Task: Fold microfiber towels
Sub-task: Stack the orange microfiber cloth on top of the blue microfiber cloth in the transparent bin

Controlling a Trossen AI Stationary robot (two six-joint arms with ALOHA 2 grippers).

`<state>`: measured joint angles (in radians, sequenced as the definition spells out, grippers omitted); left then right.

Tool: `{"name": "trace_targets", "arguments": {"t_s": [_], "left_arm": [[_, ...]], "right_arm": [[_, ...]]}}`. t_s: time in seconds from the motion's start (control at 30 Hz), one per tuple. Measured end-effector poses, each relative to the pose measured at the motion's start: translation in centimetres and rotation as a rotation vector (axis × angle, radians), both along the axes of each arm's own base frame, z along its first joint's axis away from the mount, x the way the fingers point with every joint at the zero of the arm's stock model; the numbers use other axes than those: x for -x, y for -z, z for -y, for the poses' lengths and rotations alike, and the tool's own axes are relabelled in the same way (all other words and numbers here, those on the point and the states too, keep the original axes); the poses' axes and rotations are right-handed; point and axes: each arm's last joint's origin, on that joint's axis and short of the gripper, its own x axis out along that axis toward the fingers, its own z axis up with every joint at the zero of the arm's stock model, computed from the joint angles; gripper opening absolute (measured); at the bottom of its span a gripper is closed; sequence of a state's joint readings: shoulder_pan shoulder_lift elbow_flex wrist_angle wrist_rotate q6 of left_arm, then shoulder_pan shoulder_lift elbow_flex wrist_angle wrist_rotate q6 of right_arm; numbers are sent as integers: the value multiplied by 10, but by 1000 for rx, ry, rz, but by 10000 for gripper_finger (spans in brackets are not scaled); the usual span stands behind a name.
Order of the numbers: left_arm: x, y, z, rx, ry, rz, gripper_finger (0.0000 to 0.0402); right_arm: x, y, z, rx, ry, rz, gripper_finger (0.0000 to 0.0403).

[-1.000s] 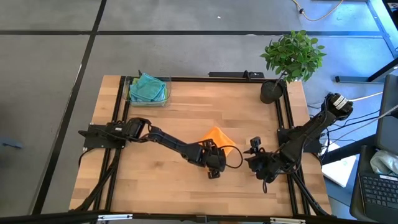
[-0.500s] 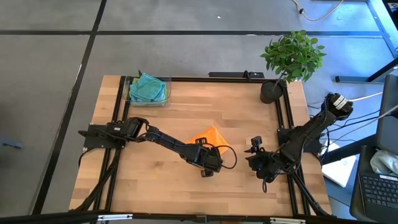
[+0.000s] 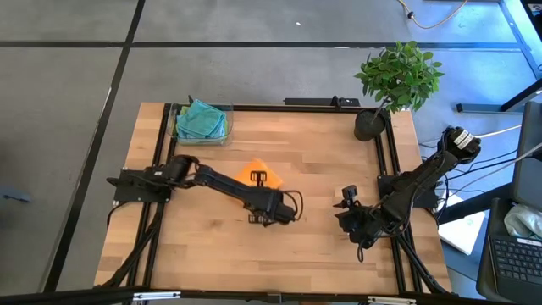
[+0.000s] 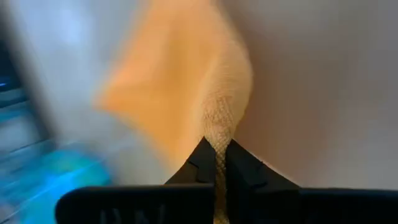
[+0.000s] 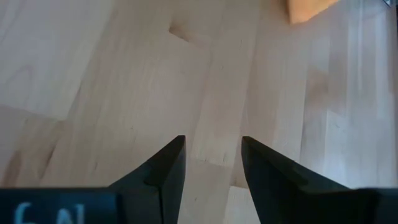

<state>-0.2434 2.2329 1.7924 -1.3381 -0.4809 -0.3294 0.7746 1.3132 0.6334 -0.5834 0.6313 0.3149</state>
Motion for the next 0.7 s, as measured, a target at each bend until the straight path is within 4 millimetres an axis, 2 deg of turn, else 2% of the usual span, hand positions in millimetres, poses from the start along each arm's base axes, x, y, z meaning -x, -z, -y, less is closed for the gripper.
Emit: {"name": "trace_targets", "arguments": {"t_s": [0.07,0.17,0.3,0.47,0.53,0.7], "left_arm": [[8,-15,-9,-66,0,-62,1],[16,-24,-20,-132,-10,-144,1],[21,-55,-33,-178,-11,-70,0],[28,-84,-52,-206,-51,18,0],[33,-99,-62,-212,-77,57,0],[43,-119,-97,-187,-191,112,0]], "right_arm": [[1,0,1,-3,12,-2,158],[2,1,2,0,23,-16,158],[3,2,2,1,32,-20,158],[3,2,3,3,35,-24,158],[3,2,3,3,34,-24,158],[3,2,3,4,33,-24,158]]}}
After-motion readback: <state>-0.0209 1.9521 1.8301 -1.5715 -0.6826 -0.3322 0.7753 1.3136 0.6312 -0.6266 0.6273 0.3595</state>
